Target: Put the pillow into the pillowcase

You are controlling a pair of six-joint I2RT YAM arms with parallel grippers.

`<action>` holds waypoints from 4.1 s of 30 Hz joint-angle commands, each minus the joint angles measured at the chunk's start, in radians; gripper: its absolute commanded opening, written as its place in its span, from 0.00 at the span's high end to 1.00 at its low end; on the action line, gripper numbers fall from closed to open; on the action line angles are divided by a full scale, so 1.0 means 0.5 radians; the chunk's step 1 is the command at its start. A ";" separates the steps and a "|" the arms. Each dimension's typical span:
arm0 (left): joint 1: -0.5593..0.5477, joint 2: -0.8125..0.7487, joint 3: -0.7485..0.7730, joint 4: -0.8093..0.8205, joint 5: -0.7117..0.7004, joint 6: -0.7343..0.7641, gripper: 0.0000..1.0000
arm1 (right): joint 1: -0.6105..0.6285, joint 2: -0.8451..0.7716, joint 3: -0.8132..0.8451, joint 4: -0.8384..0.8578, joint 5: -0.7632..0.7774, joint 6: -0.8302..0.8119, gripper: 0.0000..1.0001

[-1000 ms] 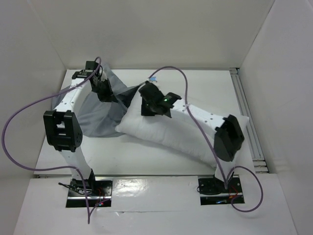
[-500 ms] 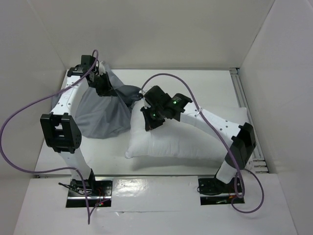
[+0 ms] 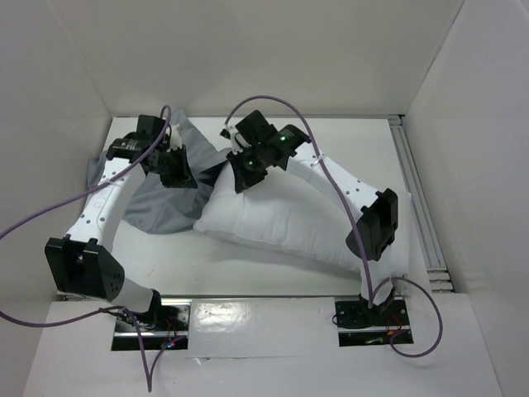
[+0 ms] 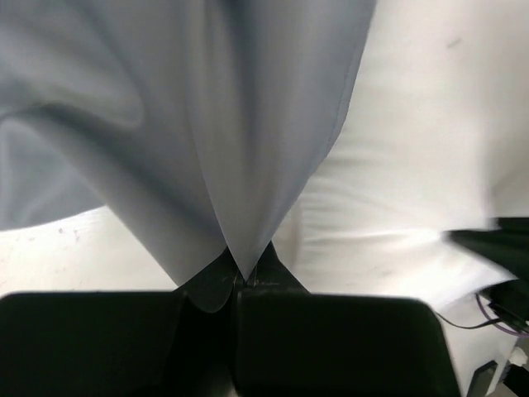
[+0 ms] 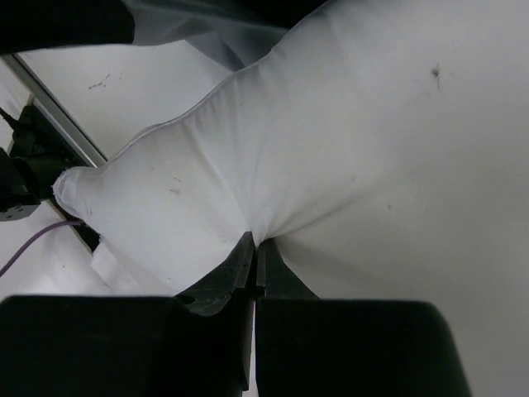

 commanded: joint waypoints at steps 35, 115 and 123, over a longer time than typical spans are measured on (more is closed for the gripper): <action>-0.199 -0.106 0.513 -0.237 -0.072 0.010 1.00 | 0.095 -0.808 -0.154 -0.238 -0.185 -0.095 1.00; -0.064 0.108 -0.518 0.334 -0.357 -0.663 0.73 | 0.282 -0.721 -1.187 0.594 0.101 0.178 1.00; -0.027 0.258 -0.239 0.303 -0.428 -0.473 1.00 | 0.282 -0.964 -1.105 0.385 -0.166 0.071 1.00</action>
